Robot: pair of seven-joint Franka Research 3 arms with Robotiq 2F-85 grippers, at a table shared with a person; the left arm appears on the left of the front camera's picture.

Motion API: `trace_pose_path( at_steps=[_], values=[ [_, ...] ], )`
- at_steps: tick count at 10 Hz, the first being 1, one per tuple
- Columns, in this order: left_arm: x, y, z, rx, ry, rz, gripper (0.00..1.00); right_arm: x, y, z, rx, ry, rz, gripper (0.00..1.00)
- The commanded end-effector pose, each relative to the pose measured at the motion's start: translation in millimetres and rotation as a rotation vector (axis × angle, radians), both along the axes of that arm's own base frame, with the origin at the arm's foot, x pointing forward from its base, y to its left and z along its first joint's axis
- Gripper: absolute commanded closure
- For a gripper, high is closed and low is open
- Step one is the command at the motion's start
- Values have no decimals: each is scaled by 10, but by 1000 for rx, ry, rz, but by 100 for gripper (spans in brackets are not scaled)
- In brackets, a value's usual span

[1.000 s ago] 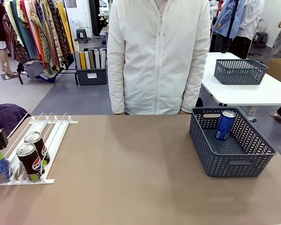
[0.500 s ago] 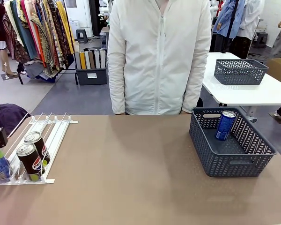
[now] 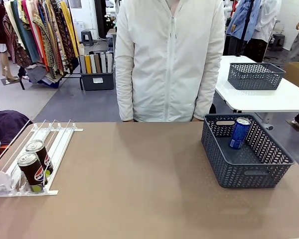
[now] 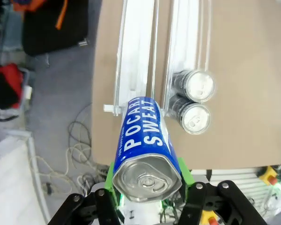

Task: Retrieve and store the cans from the dispenser.
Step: Pick up the last remaining can from one row of the Automatic Can Dispenser and place it in the middle of the table.

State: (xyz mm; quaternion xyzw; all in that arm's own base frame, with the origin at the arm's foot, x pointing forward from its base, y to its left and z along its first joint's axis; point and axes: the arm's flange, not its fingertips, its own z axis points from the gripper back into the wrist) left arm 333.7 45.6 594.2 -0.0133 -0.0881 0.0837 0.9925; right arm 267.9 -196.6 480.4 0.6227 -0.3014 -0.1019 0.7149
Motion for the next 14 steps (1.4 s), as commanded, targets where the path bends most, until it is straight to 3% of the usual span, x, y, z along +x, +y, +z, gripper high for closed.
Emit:
trace_pose_path(
  at_steps=[1, 3, 4, 9, 10, 12, 14],
  values=[
    [-25, 121, 77, 2, -73, -13, 100, 19, -10, 38, 12, -21, -4, 0],
    [-20, 311, -104, -28, -92, 24, 100, 19, -10, 38, 12, -21, -4, 0],
    [-70, 79, 188, 0, -62, 5, 100, 19, -10, 38, 12, -21, -4, 0],
    [-53, 89, 101, 0, -56, 2, 100, 19, -10, 38, 12, -21, -4, 0],
    [69, -47, 146, 2, -131, -55, 100, 19, -10, 38, 12, -21, -4, 0],
    [668, -506, 334, -21, -258, -194, 100, 19, -10, 38, 12, -21, -4, 0],
    [1235, -1333, 336, -38, -245, -404, 100, 19, -10, 38, 12, -21, -4, 0]
  ],
)
